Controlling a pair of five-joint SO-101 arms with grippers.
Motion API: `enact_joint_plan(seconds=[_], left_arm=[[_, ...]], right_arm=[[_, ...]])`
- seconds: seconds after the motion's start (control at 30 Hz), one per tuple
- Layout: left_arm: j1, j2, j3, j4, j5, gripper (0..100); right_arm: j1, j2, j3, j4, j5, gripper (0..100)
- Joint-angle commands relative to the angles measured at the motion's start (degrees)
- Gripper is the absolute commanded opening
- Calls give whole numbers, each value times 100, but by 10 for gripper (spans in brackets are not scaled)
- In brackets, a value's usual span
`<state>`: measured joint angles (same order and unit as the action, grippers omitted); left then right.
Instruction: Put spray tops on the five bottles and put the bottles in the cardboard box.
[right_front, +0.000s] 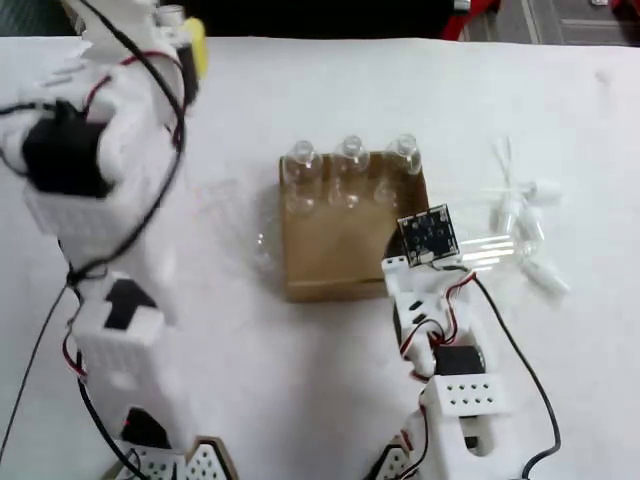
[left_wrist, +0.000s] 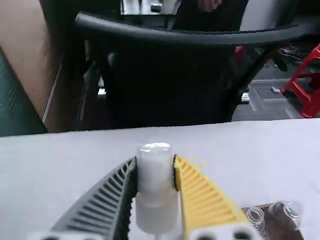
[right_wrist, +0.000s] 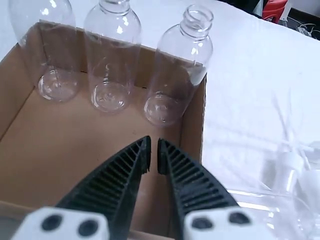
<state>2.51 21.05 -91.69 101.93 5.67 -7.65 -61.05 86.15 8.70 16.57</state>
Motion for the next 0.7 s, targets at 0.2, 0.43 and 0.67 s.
enact_joint_plan(seconds=[0.2, 0.43, 0.67], left_arm=[[462, -1525, 527, 70, -158, 21], [470, -2958, 2875, 44, -132, 21], [919, -4435, 4747, -53, -176, 23]], right_arm=[[-4, -4, -26, -145, 88, 18], [-4, 4, -26, -145, 88, 18], [-4, 13, -26, -154, 88, 18]])
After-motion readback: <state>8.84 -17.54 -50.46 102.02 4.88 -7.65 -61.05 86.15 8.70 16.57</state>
